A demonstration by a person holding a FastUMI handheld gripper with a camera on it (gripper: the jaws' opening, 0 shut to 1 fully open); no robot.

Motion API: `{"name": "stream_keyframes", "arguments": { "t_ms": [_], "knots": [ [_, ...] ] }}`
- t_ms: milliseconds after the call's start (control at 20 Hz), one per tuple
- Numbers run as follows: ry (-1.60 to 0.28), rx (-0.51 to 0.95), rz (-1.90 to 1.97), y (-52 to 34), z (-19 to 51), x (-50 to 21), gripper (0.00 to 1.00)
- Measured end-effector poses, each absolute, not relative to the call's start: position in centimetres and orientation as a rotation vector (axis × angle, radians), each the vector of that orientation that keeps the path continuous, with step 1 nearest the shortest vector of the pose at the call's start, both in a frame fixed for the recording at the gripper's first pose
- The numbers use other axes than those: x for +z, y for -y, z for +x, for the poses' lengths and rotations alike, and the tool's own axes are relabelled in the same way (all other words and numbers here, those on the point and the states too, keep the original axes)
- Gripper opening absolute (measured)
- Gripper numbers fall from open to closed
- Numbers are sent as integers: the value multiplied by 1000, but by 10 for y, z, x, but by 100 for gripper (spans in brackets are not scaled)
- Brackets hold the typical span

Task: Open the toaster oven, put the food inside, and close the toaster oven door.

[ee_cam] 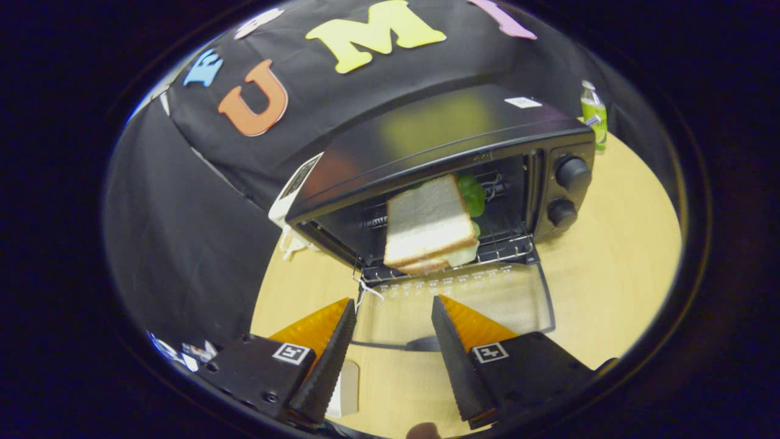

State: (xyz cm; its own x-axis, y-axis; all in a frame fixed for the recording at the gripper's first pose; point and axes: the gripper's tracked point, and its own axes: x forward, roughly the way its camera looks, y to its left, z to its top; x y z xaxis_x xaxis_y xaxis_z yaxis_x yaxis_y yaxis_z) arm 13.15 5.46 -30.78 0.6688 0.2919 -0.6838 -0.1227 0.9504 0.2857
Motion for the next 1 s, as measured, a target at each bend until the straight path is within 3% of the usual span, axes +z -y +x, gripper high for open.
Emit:
{"name": "stream_keyframes", "arguments": {
  "t_ms": [400, 1000],
  "knots": [
    [-732, 176, -43, -31, 58, -322, 83],
    [-780, 63, -69, -29, 74, -420, 83]
  ]
}}
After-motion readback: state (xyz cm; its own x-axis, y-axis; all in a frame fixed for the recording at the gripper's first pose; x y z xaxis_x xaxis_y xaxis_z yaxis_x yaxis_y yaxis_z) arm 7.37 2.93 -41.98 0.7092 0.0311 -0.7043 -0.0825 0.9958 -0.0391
